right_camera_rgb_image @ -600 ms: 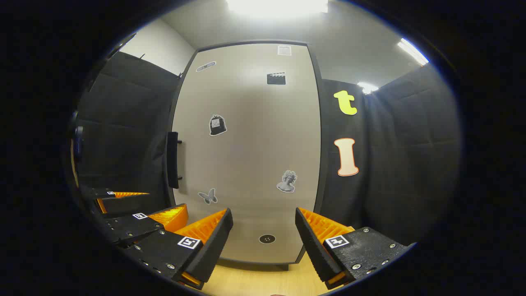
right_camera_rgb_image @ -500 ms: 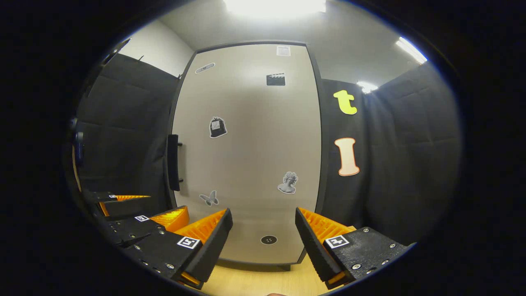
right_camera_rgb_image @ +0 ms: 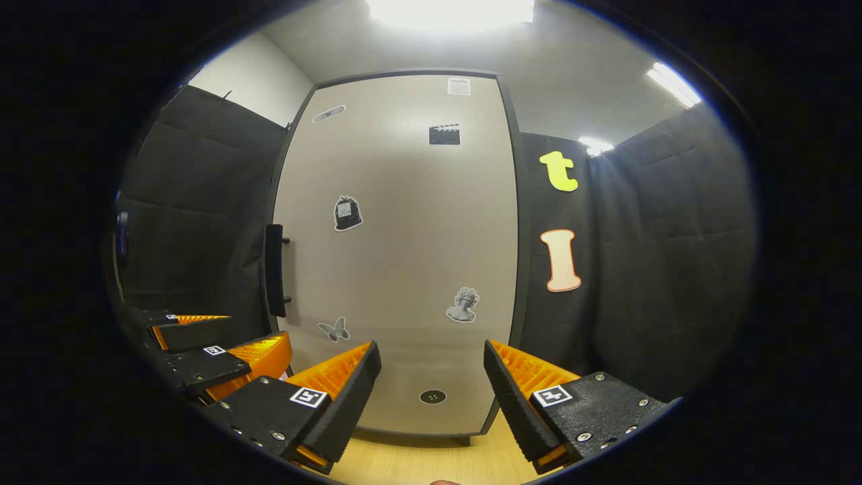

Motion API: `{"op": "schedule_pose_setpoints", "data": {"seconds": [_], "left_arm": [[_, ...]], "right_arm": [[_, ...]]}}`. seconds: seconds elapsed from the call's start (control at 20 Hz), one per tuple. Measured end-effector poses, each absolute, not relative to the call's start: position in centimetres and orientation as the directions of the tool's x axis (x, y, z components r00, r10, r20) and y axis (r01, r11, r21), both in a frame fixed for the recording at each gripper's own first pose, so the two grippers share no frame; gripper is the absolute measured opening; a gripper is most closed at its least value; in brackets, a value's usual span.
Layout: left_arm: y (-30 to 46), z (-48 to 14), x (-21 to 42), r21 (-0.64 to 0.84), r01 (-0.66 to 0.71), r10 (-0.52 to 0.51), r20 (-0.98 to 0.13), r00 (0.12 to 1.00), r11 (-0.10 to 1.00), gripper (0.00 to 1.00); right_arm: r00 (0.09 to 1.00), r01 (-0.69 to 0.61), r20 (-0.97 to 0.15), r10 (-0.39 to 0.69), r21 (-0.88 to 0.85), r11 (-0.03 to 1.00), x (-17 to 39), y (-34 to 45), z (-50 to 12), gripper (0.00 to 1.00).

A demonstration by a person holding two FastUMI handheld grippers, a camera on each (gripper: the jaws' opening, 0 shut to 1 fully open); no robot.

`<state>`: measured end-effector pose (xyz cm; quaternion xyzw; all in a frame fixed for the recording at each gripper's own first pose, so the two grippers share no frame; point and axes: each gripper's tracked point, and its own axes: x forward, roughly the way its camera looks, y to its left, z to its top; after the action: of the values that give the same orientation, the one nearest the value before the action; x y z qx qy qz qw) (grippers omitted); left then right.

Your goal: Open the cabinet door with the right hand, grasp the bottle in the cabinet with the left hand and place it on the coaster, then close the cabinet door with the right hand.

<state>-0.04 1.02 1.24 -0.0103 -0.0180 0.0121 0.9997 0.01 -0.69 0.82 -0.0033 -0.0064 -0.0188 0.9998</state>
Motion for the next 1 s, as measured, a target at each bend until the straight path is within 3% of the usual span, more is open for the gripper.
{"op": "schedule_pose_setpoints", "data": {"seconds": [0.35, 0.4, 1.0], "left_arm": [[0.3, 1.1, -0.6, -0.009, -0.017, 0.017, 0.035, 0.999, 1.000, 0.99], [0.2, 1.2, -0.6, -0.010, -0.016, 0.016, 0.034, 0.999, 1.000, 0.91], [1.4, 1.1, -1.0, -0.004, -0.043, 0.043, 0.039, 0.998, 0.999, 0.91]], "right_arm": [[0.999, 0.038, 0.018, -0.038, -0.013, 0.999, -0.3, -0.7, 1.1, 0.95], [0.999, 0.038, 0.017, -0.038, -0.013, 0.999, -0.3, -0.7, 1.0, 0.95], [0.999, 0.038, 0.020, -0.038, -0.004, 0.999, -0.3, -1.0, 1.2, 0.95]]}}
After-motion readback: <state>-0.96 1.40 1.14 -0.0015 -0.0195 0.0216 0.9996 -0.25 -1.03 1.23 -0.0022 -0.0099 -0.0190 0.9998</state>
